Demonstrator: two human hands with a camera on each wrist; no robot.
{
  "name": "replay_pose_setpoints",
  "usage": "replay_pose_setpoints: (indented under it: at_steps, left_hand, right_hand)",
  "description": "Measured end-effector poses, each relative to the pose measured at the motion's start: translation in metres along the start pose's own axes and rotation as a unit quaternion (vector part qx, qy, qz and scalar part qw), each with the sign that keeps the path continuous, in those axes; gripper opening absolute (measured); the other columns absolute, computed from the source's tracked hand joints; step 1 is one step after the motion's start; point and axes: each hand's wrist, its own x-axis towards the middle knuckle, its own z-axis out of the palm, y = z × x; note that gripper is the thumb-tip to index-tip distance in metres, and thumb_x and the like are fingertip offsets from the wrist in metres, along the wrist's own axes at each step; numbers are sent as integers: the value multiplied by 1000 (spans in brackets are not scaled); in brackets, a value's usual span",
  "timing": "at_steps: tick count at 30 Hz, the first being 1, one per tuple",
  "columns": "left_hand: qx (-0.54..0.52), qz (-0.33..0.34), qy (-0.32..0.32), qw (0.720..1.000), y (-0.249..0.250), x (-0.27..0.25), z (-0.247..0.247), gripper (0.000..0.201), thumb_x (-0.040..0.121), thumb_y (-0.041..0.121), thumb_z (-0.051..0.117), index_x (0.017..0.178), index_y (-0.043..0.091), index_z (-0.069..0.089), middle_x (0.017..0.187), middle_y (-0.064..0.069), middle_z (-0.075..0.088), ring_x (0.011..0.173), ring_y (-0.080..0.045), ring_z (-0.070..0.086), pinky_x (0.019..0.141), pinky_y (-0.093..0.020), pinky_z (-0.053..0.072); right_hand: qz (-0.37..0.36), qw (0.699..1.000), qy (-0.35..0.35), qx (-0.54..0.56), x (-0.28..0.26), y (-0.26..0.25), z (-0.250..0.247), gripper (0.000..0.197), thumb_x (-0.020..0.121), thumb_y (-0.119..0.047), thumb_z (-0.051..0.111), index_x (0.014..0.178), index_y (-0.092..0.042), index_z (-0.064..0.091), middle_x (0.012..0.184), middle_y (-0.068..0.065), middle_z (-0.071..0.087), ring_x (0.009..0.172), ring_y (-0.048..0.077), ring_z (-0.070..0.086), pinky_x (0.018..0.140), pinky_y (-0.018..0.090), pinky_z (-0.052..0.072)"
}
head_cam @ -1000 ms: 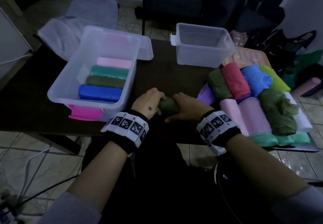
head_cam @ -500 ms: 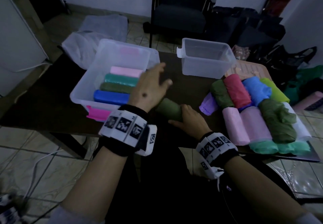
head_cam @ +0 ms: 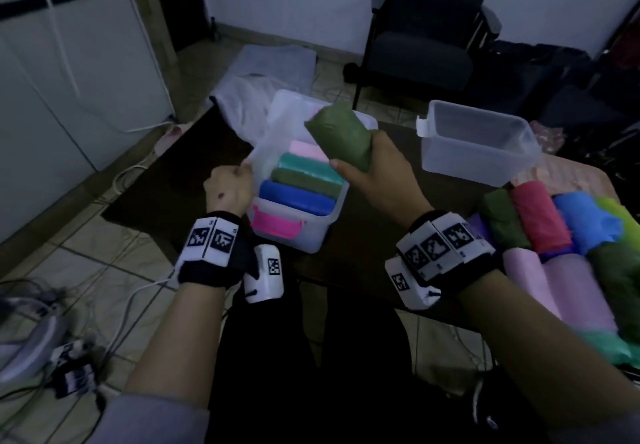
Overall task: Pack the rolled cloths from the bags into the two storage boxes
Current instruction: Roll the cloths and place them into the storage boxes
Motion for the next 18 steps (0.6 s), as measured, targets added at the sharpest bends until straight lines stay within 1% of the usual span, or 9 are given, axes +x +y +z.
replay_pose_setpoints:
  at_steps: [2, 3, 5, 8, 9, 11, 15, 17, 18]
  left_hand:
    - [-2, 20, 16, 1000, -4, -1, 1, 43, 99, 32, 38, 106, -1, 64, 117, -25, 59, 109, -38, 53, 87, -33, 39]
    - [-7, 32, 22, 999, -7, -3, 1, 42, 99, 32, 37, 101, -1, 64, 112, -25, 60, 105, -38, 54, 85, -33, 38]
    - [-22, 49, 35, 998, -15, -6, 1, 41, 99, 34, 37, 93, 3, 63, 103, -22, 62, 99, -35, 55, 79, -32, 36]
    - [-57, 59, 67, 994, -29, -18, 2, 35, 100, 35, 36, 87, 12, 59, 87, -8, 56, 86, -23, 49, 68, -22, 25]
    - [-69, 67, 78, 992, -34, -22, 2, 34, 100, 34, 36, 88, 12, 60, 84, -5, 54, 83, -19, 47, 65, -20, 23]
    - [-92, 83, 96, 988, -44, -27, 3, 34, 100, 32, 37, 96, 11, 64, 86, -2, 56, 82, -15, 48, 63, -18, 25]
    - [-116, 86, 96, 985, -51, -28, 3, 34, 100, 33, 38, 105, 13, 65, 89, 0, 57, 86, -14, 50, 67, -17, 28]
    - [-126, 90, 92, 984, -50, -27, 4, 34, 100, 34, 38, 103, 13, 65, 87, 1, 58, 85, -15, 52, 68, -17, 29]
    - [-132, 89, 90, 983, -50, -27, 4, 34, 100, 34, 38, 101, 13, 65, 84, 3, 58, 84, -13, 53, 66, -15, 29]
  right_hand:
    - [-31, 998, -18, -42, 7, -15, 8, 58, 84, -46, 64, 123, -9, 43, 119, 9, 53, 104, 22, 54, 78, 30, 42]
    - [-43, 997, -27, -64, 9, -21, 13, 58, 84, -46, 63, 122, -9, 43, 118, 9, 52, 104, 23, 53, 77, 29, 40]
    - [-64, 990, -47, -115, 11, -33, 23, 60, 84, -49, 61, 122, -7, 42, 117, 11, 51, 103, 26, 53, 79, 34, 42]
    - [-96, 968, -81, -216, 10, -44, 40, 62, 85, -51, 59, 123, -5, 41, 119, 13, 50, 107, 29, 52, 86, 39, 44]
    - [-103, 959, -99, -243, 9, -46, 45, 63, 85, -51, 59, 123, -5, 40, 121, 13, 50, 108, 29, 52, 88, 39, 44]
    - [-103, 946, -146, -271, 6, -48, 55, 65, 84, -51, 60, 125, -5, 39, 125, 14, 50, 112, 30, 52, 91, 39, 43]
    - [-58, 930, -255, -257, 4, -51, 69, 74, 80, -55, 63, 132, -8, 38, 131, 12, 50, 117, 28, 51, 97, 36, 42]
    - [-29, 915, -313, -253, 5, -53, 71, 75, 82, -59, 57, 132, -7, 39, 133, 11, 49, 118, 27, 50, 98, 33, 40]
    - [-14, 908, -339, -247, 7, -54, 71, 74, 85, -60, 52, 134, -7, 39, 134, 11, 48, 120, 26, 48, 98, 30, 37]
